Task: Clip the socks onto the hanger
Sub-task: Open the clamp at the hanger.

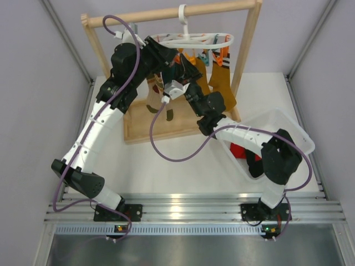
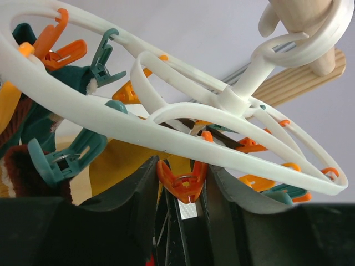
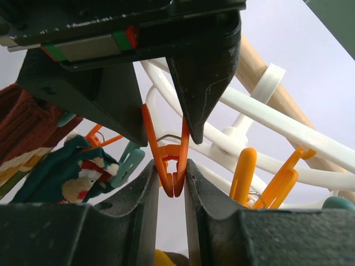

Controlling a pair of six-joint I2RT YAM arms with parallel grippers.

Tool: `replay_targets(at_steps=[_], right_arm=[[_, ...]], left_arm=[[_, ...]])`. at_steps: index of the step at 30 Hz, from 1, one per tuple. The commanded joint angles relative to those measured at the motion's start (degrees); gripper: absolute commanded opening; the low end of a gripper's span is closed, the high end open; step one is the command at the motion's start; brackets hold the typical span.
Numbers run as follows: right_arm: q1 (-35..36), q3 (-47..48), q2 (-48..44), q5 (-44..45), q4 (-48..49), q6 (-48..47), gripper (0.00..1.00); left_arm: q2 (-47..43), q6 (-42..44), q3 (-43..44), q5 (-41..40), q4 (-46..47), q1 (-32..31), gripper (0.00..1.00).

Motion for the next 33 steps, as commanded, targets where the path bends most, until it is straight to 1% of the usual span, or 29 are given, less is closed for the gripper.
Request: replay_targets(at_steps=[1, 4, 5, 6, 7, 8, 9, 10, 11, 12, 13, 15, 16, 17, 18, 19, 20, 21, 22, 23, 24, 25, 26, 27, 28, 29, 31, 32, 33], right_arm=[[0.91, -0.09, -3.38, 1.03, 4.43, 0.04, 0.00], [0.91, -0.79, -4.00, 1.12, 3.37, 0.57, 0.00], [1.00, -0.96, -4.18, 1.29, 2.67, 0.74, 0.02], [0.91, -1.40, -4.35, 1.38, 2.06, 1.27, 0.08], [1.00, -1.67, -5.05, 1.64, 1.53, 1.79, 0.21], [1.00, -1.84, -5.32, 2.77, -0.56, 3.19, 0.27], [1.00, -2.28, -6.45, 3.22, -2.15, 3.81, 0.39], [0.91, -2.72, -6.98, 4.36, -3.56, 4.69, 0.45], [0.74, -3.16, -7.69, 4.89, -6.10, 6.53, 0.49], [0.65, -4.47, -9.17, 5.16, -7.86, 7.15, 0.59], [0.65, -5.35, -9.97, 5.42, -9.01, 8.03, 0.63], [0.30, -9.03, -13.21, 5.16, -12.17, 9.79, 0.72], [0.39, -10.18, -14.27, 4.46, -13.58, 10.49, 0.74], [0.13, -12.02, -15.59, 3.76, -16.03, 13.28, 0.76], [-0.05, -12.65, -18.39, 2.71, -21.88, 14.79, 0.76], [-0.23, -13.00, -19.63, 0.09, -25.60, 16.81, 0.76], [-1.27, -12.92, -20.86, -1.85, -29.55, 21.53, 0.76], [-1.89, -12.13, -22.79, -3.70, -37.16, 24.79, 0.76], [-2.94, -11.34, -23.59, -9.81, -40.98, 28.13, 0.75], [-5.22, -8.90, -24.30, -13.44, -44.67, 35.04, 0.74], [-6.46, -7.74, -24.48, -16.26, -47.75, 39.28, 0.72], [-7.69, -6.34, -24.31, -21.77, -51.09, 43.68, 0.72], [-10.31, -5.20, -23.96, -24.78, -51.82, 51.55, 0.70], [-11.29, -3.36, -23.26, -27.07, -51.65, 55.02, 0.67], [-12.09, -2.73, -22.99, -31.01, -49.39, 57.84, 0.66], [-12.96, -1.42, -22.64, -32.88, -48.23, 62.14, 0.64], [-13.15, 0.87, -20.97, -36.48, -47.08, 64.63, 0.59], [-13.15, 3.67, -20.18, -37.72, -46.47, 69.16, 0.57], [-13.15, 5.00, -18.52, -38.86, -46.38, 70.60, 0.53]], left_arm=[[-0.75, -1.08, 1.67, -3.57, 6.13, 0.40, 0.41], [-0.83, -0.55, 1.24, -3.13, 6.39, 0.40, 0.29], [-1.01, -0.46, 1.15, -3.12, 6.48, 0.40, 0.22], [-1.19, -0.37, 0.63, -2.86, 6.49, 0.48, 0.17], [-1.28, -0.03, 0.45, -2.69, 6.83, 0.48, 0.13], [-1.54, 0.15, -0.16, -2.51, 7.01, 0.48, 0.06], [-1.80, 0.50, -0.34, -2.51, 7.19, 0.57, 0.02], [-1.80, 0.77, -0.61, -2.42, 7.19, 0.57, 0.00], [-1.98, 0.94, -0.78, -2.33, 7.10, 0.66, 0.00], [-1.98, 1.47, -1.05, -2.07, 7.19, 0.66, 0.00], [-2.24, 1.65, -1.31, -1.90, 7.36, 0.57, 0.00], [-2.77, 1.91, -2.45, -1.55, 7.98, 0.75, 0.00], [-3.21, 2.17, -2.89, -1.46, 8.41, 0.84, 0.00], [-3.47, 2.26, -3.94, -0.15, 9.64, 1.10, 0.00], [-3.65, 2.35, -4.38, 0.39, 10.17, 1.19, 0.00], [-4.17, 2.53, -4.91, 1.17, 10.79, 1.27, 0.00], [-4.44, 2.61, -6.05, 1.53, 12.36, 1.36, 0.00], [-4.70, 2.61, -6.67, 1.79, 13.16, 1.36, 0.00], [-4.88, 2.53, -7.28, 1.97, 13.77, 1.36, 0.00], [-5.31, 2.18, -8.33, 2.41, 14.39, 1.45, 0.00], [-5.58, 2.26, -8.95, 3.02, 16.05, 1.54, 0.00], [-6.37, 1.92, -10.00, 3.38, 17.54, 1.71, 0.00], [-6.72, 1.56, -12.19, 4.77, 19.65, 2.06, 0.00], [-7.07, 0.86, -12.99, 5.39, 22.02, 2.24, 0.00], [-7.16, 0.68, -13.44, 5.75, 22.39, 2.24, 0.00], [-7.08, 0.51, -13.44, 6.45, 22.65, 2.33, 0.00], [-6.82, -0.28, -13.27, 6.81, 22.66, 2.42, 0.00], [-6.73, -0.37, -13.27, 6.98, 22.92, 2.33, 0.00], [-6.73, -0.55, -13.18, 7.24, 22.92, 2.33, 0.00]])
